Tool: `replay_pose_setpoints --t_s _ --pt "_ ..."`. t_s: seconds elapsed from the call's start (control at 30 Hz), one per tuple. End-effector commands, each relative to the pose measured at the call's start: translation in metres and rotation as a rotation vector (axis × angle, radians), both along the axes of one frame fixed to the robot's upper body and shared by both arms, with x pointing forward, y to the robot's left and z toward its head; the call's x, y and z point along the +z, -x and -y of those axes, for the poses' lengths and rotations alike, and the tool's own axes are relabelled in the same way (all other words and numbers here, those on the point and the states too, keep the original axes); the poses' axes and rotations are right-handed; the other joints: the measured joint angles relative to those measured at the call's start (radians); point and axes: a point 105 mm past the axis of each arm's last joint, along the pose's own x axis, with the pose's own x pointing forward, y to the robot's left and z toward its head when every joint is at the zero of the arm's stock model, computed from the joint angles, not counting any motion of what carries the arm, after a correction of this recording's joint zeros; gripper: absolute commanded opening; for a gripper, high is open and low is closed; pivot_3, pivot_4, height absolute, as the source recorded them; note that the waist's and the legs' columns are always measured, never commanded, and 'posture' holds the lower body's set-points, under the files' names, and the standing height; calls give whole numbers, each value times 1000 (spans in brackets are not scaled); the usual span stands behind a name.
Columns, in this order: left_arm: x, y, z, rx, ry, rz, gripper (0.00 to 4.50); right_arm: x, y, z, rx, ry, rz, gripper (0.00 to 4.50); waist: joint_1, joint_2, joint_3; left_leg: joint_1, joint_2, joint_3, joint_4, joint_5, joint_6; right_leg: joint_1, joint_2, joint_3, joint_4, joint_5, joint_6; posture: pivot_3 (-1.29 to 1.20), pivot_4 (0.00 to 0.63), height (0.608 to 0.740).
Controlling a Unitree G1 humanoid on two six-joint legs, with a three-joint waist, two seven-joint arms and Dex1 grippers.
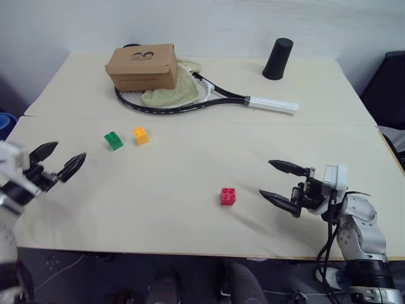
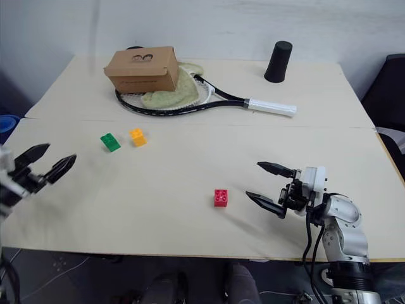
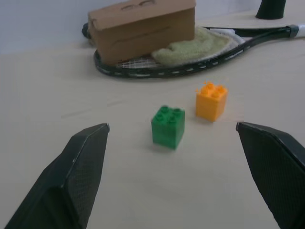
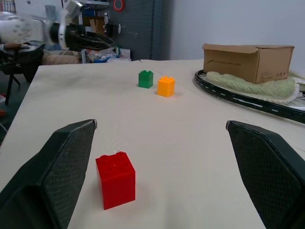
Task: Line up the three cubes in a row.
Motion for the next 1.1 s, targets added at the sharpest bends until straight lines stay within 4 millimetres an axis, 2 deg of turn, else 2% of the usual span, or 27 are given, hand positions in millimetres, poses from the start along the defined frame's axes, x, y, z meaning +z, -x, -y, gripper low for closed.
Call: replay_pose_setpoints --t_s 0.03,0.17,0.3,0.43,0.57,0.8,0.87,1.0,1.1 --pt "-2 -25 1 -60 -92 -69 4500 16 -1 -5 -7 -11 71 4466 0 0 0 0 0 1 0 1 -2 -1 0 -2 0 0 0 0 150 740" --pt "-1 -55 13 -84 -160 -126 4500 28 6 -8 -23 -25 117 4466 2 -1 1 -1 -1 5 2 1 -2 -1 3 -9 2 0 2 0 150 740" --pt "-5 -68 26 -108 -193 -170 4500 36 26 -16 -3 -31 139 4466 2 -1 1 -2 -1 7 2 0 -3 -3 7 -9 2 0 2 0 150 740" --pt "-16 -71 38 -149 -222 -228 4500 43 40 -22 4 -32 146 4466 0 -2 1 -2 0 9 4 0 -3 -4 9 -7 5 0 2 0 150 740" --pt "-22 -75 42 -141 -238 -250 4500 46 47 -17 -30 -27 148 4466 2 -4 2 -1 0 9 7 0 -3 -4 9 -7 5 0 2 0 150 740" --pt "-28 -77 44 -122 -209 -272 4500 37 57 -10 -78 -6 117 4466 5 -5 2 0 1 8 9 -1 -1 -4 8 -6 8 0 2 0 150 740" --pt "-25 -78 42 -109 -190 -256 4500 36 60 -9 -89 -6 116 4466 4 -5 3 -1 1 8 9 -1 -1 -4 9 -6 8 0 2 0 150 740" --pt "-7 -81 41 -96 -121 -187 4500 35 62 -6 -98 -6 116 4466 2 -6 3 -1 1 9 10 -1 -2 -4 9 -6 8 0 2 0 150 740" --pt "-9 -79 38 -97 -138 -207 4500 33 64 -6 -96 -6 110 4466 4 -6 3 0 1 9 10 -1 -2 -4 9 -6 8 0 2 0 150 740"
